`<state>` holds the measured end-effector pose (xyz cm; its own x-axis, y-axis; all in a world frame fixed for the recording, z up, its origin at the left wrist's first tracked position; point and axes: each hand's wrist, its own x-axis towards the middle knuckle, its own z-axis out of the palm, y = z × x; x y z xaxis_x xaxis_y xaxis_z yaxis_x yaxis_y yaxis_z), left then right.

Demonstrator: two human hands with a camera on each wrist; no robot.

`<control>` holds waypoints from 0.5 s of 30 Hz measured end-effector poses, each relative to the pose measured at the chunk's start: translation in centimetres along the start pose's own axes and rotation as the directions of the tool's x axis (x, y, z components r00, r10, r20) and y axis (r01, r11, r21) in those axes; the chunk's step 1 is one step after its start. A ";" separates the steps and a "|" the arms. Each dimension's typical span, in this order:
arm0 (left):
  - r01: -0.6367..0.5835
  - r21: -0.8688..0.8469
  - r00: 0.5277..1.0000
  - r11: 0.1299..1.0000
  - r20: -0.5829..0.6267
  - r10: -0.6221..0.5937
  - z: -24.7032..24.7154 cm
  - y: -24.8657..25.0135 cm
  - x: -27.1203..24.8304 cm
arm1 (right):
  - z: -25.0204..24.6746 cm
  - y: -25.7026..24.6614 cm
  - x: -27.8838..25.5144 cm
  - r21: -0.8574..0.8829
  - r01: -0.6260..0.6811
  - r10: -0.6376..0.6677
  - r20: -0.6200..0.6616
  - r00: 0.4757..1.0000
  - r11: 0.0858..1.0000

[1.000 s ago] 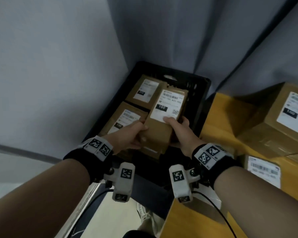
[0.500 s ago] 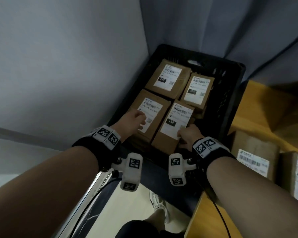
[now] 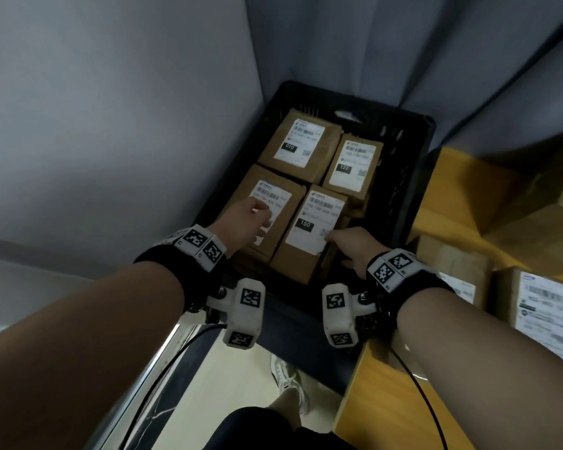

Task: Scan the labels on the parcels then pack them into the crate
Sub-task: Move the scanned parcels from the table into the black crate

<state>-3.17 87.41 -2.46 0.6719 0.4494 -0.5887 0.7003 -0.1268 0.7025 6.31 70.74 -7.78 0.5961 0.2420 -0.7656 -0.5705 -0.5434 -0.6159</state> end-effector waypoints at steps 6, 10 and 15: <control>-0.115 -0.009 0.993 0.993 0.008 0.115 3.0 5.2 -1.8 | -5.2 -2.2 -3.9 0.166 0.172 -0.163 -0.068 0.984 0.971; -0.198 -0.029 0.978 0.980 0.061 0.199 7.5 8.7 -3.6 | -11.3 -2.0 -7.0 0.084 0.314 -0.300 -0.145 0.943 0.946; -0.251 -0.043 0.956 0.967 0.143 0.255 14.3 12.4 -6.1 | -19.3 0.4 -9.7 -0.220 0.412 -0.466 -0.364 0.806 0.884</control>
<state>4.81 70.45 4.14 0.8556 0.2712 -0.4410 0.4979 -0.1977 0.8444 11.21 52.68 3.02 0.9523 0.1558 -0.2622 -0.1343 -0.5578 -0.8190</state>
